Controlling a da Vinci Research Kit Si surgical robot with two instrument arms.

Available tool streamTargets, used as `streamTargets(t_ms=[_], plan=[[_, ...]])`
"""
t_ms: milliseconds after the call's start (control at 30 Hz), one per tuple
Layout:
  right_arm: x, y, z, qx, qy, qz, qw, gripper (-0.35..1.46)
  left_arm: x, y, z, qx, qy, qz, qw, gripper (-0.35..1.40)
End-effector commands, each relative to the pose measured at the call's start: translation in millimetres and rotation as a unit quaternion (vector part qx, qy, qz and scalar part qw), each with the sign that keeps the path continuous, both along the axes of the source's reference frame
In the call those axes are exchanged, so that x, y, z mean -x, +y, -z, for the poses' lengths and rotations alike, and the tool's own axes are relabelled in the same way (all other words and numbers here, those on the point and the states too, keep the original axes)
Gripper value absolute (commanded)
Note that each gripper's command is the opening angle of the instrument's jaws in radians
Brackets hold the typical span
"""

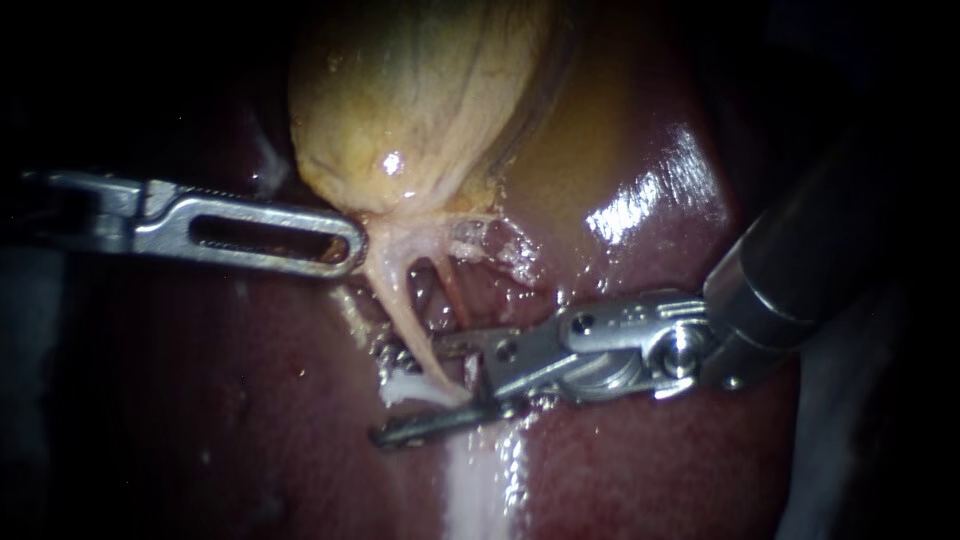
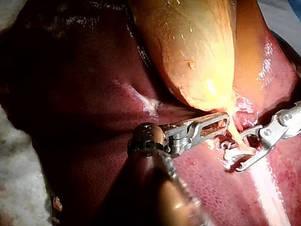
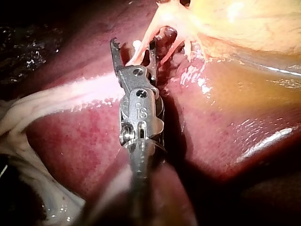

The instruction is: Going back first clip left tube

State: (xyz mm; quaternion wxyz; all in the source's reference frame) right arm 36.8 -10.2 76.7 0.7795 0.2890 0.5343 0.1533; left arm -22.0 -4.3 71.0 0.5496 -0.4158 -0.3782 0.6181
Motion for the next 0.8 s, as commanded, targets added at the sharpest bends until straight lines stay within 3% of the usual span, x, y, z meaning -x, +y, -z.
streamTargets(t_ms=[33, 333, 667, 800], plan=[[0.2, 0.1, 0.1, 0.0, 0.0, 0.0, 1.0, 0.49, 0.0, 0.0, 0.0, 0.0, 0.0, 0.0, 1.0, -0.35], [4.0, 1.5, 2.1, 0.006, 0.009, 0.011, 0.9999, 0.49, -0.2, 0.0, -0.2, 0.0, 0.0, -0.001, 1.0, -0.35], [8.4, 4.0, 5.0, 0.024, 0.007, 0.001, 0.9997, 0.49, -0.2, 0.0, -0.3, 0.001, 0.0, -0.001, 1.0, -0.35], [10.0, 5.0, 6.1, 0.036, 0.012, 0.006, 0.9993, 0.49, -0.2, 0.0, -0.3, 0.001, 0.0, -0.001, 1.0, -0.35]])
